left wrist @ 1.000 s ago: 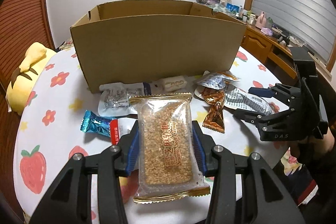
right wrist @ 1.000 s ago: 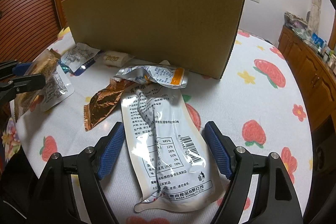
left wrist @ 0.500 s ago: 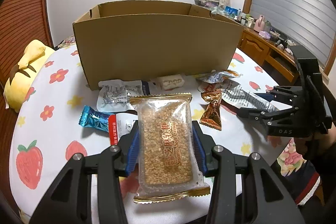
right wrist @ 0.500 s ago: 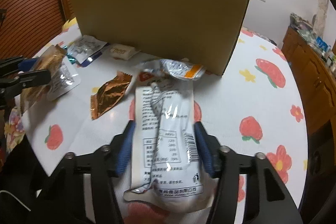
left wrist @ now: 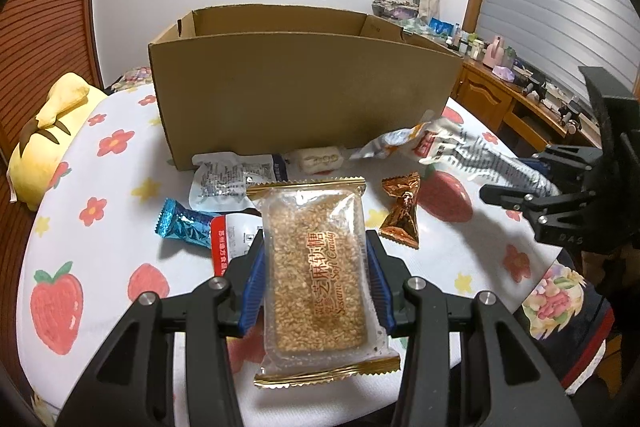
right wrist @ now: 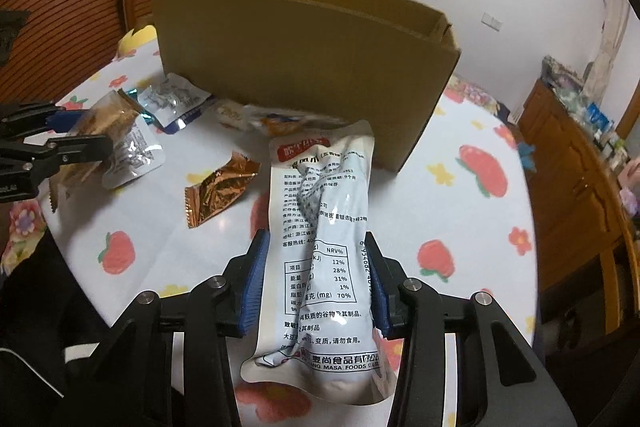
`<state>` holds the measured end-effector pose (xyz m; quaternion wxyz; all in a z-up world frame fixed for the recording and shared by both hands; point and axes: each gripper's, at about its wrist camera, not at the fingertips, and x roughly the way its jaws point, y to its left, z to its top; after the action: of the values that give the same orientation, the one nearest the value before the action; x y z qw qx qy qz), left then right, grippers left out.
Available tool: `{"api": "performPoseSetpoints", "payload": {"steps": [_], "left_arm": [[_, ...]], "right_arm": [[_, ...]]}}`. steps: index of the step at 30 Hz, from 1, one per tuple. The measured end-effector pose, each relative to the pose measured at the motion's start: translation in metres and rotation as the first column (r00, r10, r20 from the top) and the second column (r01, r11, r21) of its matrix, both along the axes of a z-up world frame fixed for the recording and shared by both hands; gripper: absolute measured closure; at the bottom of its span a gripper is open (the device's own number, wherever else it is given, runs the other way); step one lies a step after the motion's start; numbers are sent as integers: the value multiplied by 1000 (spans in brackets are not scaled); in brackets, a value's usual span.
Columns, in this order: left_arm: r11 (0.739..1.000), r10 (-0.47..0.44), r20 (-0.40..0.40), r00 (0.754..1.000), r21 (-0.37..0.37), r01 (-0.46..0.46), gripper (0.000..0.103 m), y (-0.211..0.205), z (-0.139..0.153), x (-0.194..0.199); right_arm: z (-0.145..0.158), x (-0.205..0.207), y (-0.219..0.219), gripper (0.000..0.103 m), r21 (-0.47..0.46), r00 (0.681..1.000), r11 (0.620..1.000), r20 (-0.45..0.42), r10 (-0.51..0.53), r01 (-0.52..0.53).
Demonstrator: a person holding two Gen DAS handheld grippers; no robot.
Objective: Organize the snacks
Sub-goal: 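Grasp the granola bar with the left tool while the right tool grasps the white pouch, then carry both snacks over the box and open both tools to release them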
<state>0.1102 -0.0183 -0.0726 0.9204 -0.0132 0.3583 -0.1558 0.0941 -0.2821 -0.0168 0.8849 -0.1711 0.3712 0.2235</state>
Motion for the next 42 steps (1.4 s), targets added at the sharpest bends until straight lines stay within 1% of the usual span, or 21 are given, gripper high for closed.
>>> {"api": "performPoseSetpoints", "payload": {"steps": [3,9,18,24,32,42], "left_arm": [[1000,-1,9,1000,1,1,58,-1,3,-2],[1000,1,26,1000,8,-2,58,-1,8,-4],[1000,6,69,998,9,-7,58,3,25,-9],[1000,9,100,995,22,-11,58,3,37,-4],[999,11,148,989,30,-16,58,4,58,9],[999,8,203,979,41,-16,58,5,84,27]], "right_arm": [[9,-4,-4,58,0,1000,1000,19,-6,6],[24,-9,-11,58,34,999,999,45,-15,13],[45,-18,-8,58,59,996,998,88,-10,5],[60,-18,-7,58,77,993,997,114,-6,-3],[77,-7,-2,57,96,989,995,146,-13,-1],[100,25,11,57,122,985,992,174,-7,-14]]}}
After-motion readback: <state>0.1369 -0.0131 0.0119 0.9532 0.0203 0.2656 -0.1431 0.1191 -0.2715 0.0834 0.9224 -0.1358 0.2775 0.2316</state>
